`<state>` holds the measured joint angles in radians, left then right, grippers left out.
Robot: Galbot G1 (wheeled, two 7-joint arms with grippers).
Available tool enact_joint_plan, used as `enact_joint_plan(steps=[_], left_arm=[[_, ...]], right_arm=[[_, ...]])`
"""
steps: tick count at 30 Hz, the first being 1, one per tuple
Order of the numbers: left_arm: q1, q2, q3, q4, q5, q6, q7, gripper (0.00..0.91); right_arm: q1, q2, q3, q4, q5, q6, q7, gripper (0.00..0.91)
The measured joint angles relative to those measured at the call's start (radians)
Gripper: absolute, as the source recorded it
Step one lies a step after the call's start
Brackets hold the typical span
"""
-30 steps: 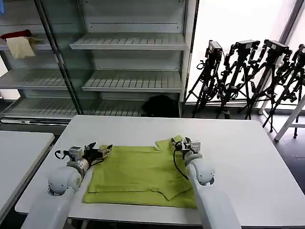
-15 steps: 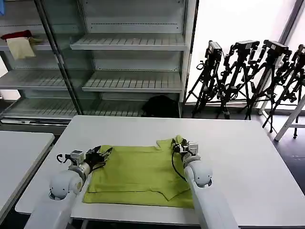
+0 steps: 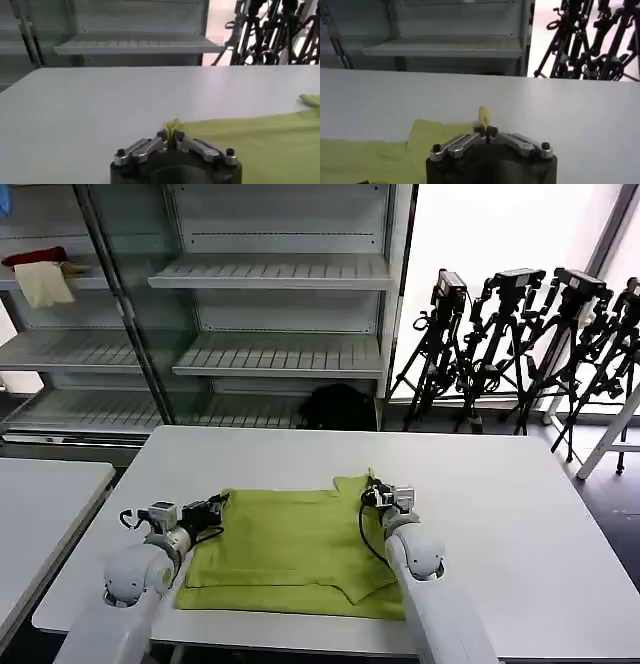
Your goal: Fold and organize the clothes.
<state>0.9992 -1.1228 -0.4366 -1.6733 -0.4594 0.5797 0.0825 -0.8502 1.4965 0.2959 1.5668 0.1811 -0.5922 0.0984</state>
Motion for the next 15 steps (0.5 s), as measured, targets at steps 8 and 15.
enact_joint_plan(steps=[8,15], left_arm=[[0.012,0.003,-0.027,-0.038,-0.03,-0.002,-0.015,0.0],[0.07,0.024,-0.08,-0.12,-0.095,-0.013,-0.004,0.0]], right_arm=[[-0.035,-0.024,-0.005,0.096,0.035,-0.001,0.02,0.0],[-0.141,-0.05,0.014,0.234,0.044,0.001,0.008,0.0]])
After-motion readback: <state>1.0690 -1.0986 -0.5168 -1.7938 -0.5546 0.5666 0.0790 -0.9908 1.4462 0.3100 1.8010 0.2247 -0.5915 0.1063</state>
